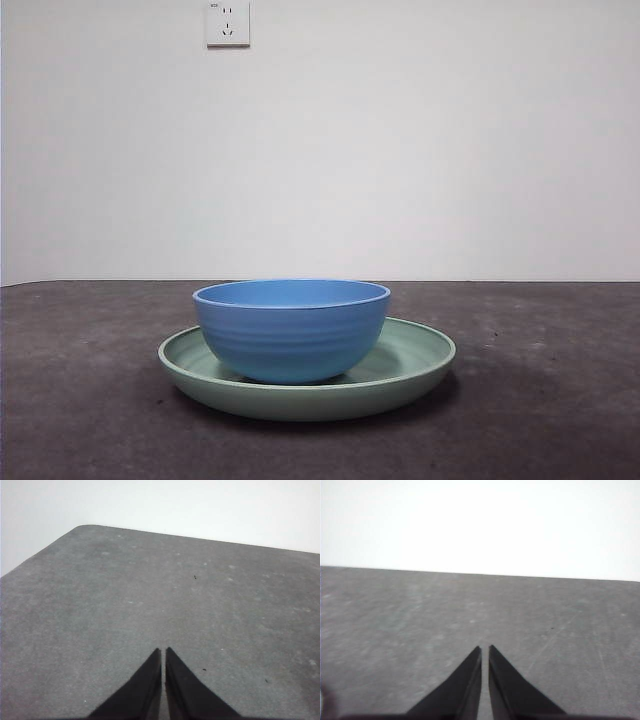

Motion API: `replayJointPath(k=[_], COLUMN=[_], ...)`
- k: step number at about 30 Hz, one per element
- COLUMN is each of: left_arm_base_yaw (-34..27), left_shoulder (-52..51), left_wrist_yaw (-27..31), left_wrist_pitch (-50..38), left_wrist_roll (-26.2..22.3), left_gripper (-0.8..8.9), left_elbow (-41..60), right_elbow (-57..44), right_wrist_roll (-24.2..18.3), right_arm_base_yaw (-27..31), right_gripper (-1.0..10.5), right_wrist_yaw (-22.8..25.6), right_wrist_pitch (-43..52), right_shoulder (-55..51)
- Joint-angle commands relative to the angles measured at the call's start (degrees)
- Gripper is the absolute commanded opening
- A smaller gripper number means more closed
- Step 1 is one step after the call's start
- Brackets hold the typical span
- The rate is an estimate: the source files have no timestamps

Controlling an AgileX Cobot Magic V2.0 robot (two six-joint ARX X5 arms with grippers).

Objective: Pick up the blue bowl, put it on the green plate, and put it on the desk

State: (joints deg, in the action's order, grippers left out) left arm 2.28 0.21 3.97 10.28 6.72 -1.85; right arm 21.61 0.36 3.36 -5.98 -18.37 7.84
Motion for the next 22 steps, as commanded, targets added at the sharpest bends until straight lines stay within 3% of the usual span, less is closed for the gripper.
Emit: replayJointPath(k=[1,4,14,22], left_arm_base_yaw=[0.0,0.0,0.0,0.0], left_shoulder=[0.0,0.0,0.0,0.0], left_wrist_yaw=[-0.3,-0.3,-0.3,-0.3], left_wrist_pitch=[0.5,0.5,0.5,0.5], left_wrist_roll=[-0.7,-0.7,-0.7,-0.7], left_gripper=[0.15,0.15,0.15,0.15], left_elbow=[1.2,1.2,1.2,1.2], right_elbow=[-6.1,-11.3,-19.5,-21.0], right_wrist_roll=[-0.4,-0.4,-0.4,-0.4], right_arm_base_yaw=[0.8,0.9,2.4,1.8], right_gripper=[0.2,0.2,0.2,0.2], right_wrist_yaw=[0.0,0.0,0.7,5.4], right_wrist_pitch=[8.0,13.5,13.7,11.0], right_shoulder=[-1.6,-3.0,-7.0,-7.6])
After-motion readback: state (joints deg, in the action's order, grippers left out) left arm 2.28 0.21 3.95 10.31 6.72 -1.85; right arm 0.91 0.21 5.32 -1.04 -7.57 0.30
